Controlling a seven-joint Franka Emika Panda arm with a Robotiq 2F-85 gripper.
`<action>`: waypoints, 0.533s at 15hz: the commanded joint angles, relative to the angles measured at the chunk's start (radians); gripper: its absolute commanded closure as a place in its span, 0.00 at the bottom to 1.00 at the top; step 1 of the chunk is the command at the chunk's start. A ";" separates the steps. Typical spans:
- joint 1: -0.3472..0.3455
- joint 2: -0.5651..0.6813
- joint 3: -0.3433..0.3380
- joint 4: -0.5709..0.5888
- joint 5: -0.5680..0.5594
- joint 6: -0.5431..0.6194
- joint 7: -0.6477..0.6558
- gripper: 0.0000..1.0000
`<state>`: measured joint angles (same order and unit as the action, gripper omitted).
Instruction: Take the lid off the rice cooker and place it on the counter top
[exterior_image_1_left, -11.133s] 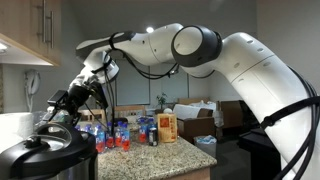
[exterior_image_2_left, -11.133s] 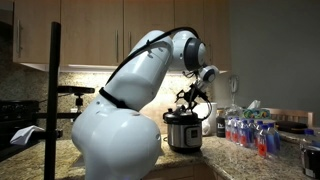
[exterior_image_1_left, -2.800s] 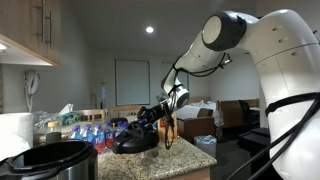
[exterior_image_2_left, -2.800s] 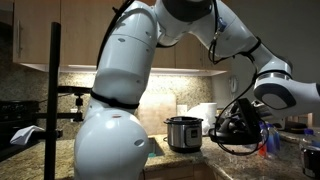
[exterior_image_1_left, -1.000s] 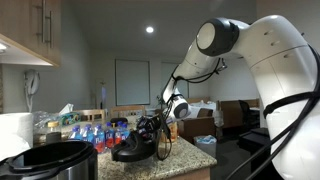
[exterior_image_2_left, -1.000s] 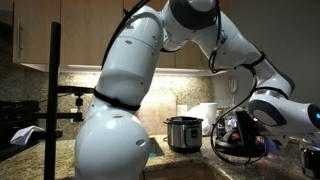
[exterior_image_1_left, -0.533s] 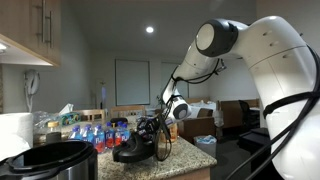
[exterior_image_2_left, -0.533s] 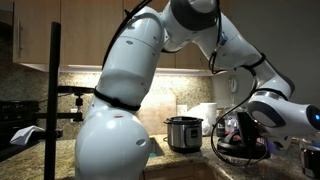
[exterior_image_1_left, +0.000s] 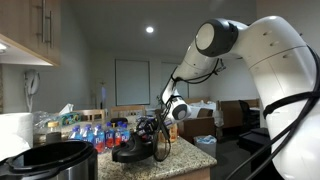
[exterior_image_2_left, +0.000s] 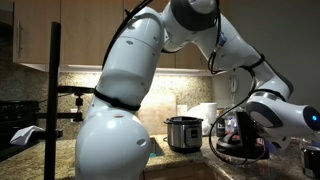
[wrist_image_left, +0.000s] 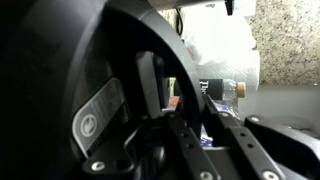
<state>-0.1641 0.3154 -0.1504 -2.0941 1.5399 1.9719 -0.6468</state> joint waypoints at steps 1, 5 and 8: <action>0.003 -0.001 -0.004 0.000 0.004 0.006 0.002 0.95; 0.004 0.016 0.001 -0.012 0.046 0.049 0.009 0.95; 0.003 0.031 0.003 -0.013 0.064 0.066 0.010 0.95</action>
<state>-0.1641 0.3722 -0.1499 -2.0952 1.5508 2.0251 -0.6470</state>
